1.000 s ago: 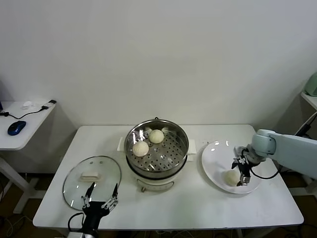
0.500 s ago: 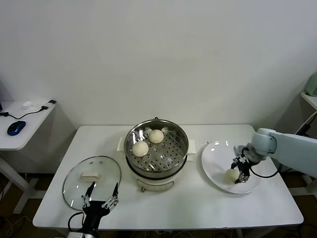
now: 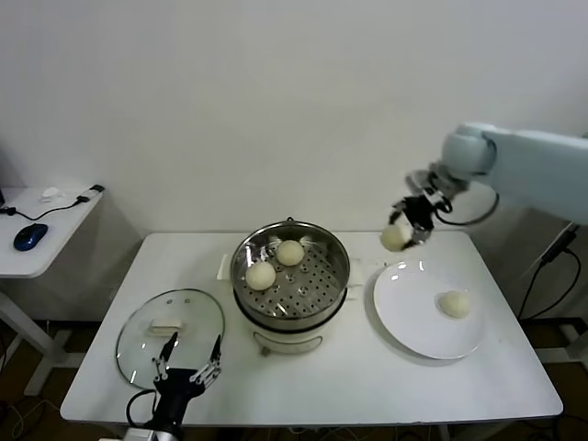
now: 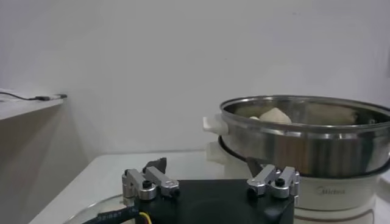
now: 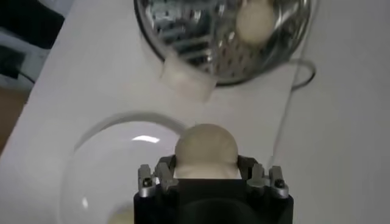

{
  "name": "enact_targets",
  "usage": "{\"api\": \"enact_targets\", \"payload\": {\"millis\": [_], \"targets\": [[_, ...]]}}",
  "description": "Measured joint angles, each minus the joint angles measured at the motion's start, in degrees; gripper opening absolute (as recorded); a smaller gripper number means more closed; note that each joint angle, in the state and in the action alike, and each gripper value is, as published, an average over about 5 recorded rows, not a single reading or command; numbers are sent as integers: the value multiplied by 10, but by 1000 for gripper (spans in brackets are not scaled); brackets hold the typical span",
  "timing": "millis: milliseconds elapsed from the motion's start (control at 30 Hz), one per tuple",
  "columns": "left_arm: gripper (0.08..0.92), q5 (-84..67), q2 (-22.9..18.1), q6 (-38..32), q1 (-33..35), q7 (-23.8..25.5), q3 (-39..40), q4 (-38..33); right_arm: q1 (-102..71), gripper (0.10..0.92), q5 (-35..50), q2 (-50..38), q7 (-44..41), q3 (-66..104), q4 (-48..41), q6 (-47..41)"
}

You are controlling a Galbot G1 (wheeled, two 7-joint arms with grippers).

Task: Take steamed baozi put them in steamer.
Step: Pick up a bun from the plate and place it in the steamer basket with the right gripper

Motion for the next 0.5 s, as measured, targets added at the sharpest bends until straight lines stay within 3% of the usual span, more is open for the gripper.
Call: {"api": "enact_targets", "payload": {"millis": [267,500], "targets": [[823,-3,6,-3,5,-1,-5,0,0,670,-52,96,5,24,61,108],[823,-1,6,-3,8,-1,-5,-4,-61,670,-146,149,19,44,57,198]]}}
